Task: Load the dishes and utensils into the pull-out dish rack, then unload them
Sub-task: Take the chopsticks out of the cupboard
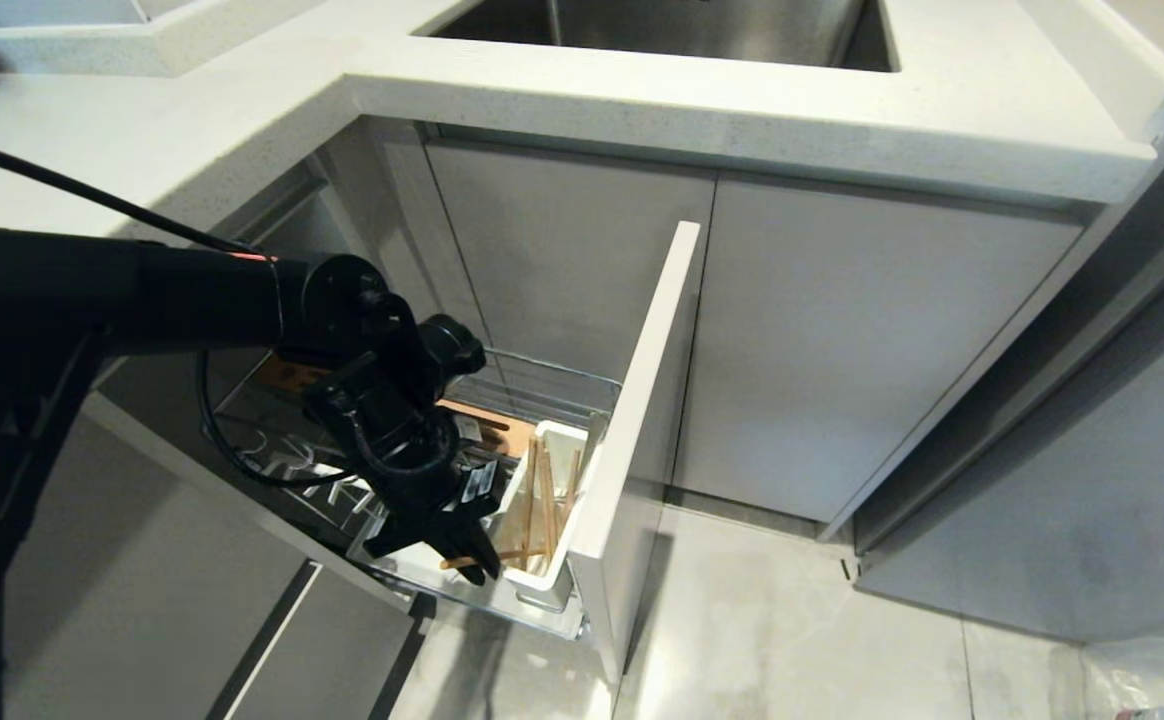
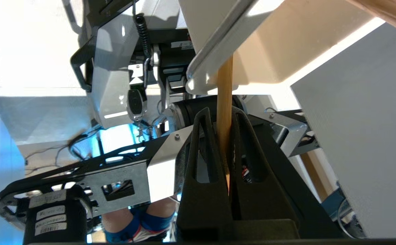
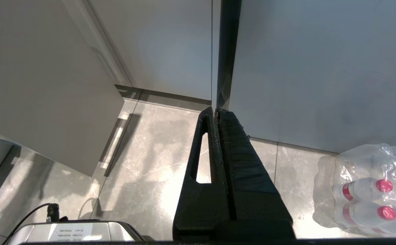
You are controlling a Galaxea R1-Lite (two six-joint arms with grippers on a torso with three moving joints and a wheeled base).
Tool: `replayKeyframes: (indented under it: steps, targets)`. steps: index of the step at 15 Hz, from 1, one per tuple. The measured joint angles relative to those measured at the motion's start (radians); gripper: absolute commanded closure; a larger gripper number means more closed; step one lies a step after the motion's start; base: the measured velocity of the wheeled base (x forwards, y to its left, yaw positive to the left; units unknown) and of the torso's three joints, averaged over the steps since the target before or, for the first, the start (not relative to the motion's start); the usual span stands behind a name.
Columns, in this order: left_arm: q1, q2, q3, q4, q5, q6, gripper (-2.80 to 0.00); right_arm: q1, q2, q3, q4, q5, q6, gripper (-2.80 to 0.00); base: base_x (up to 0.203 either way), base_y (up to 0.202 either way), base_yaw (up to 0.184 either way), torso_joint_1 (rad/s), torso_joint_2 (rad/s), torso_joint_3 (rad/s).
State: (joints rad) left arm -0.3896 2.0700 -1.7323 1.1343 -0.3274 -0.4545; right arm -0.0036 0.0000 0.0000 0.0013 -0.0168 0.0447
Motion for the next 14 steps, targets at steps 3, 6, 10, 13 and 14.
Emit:
replayKeyframes:
  steps: [3, 6, 10, 13, 14]
  targets:
    - [-0.003, -0.013, -0.001, -0.001, -0.042, -0.007, 0.0, 0.0, 0.0, 0.0, 0.0, 0.0, 0.0, 0.0, 0.0, 0.0, 0.0, 0.0, 0.0, 0.0]
    - [-0.006, -0.039, -0.001, 0.004, -0.107, -0.017, 0.0, 0.0, 0.0, 0.0, 0.0, 0.0, 0.0, 0.0, 0.0, 0.0, 0.0, 0.0, 0.0, 0.0]
    - [-0.008, -0.07, -0.003, 0.004, -0.116, -0.028, 0.0, 0.0, 0.0, 0.0, 0.0, 0.0, 0.0, 0.0, 0.0, 0.0, 0.0, 0.0, 0.0, 0.0]
    - [-0.01, -0.094, -0.008, 0.002, -0.119, -0.077, 0.0, 0.0, 0.0, 0.0, 0.0, 0.0, 0.0, 0.0, 0.0, 0.0, 0.0, 0.0, 0.0, 0.0]
    - [-0.017, -0.103, -0.011, 0.002, -0.122, -0.104, 0.0, 0.0, 0.0, 0.0, 0.0, 0.0, 0.0, 0.0, 0.0, 0.0, 0.0, 0.0, 0.0, 0.0]
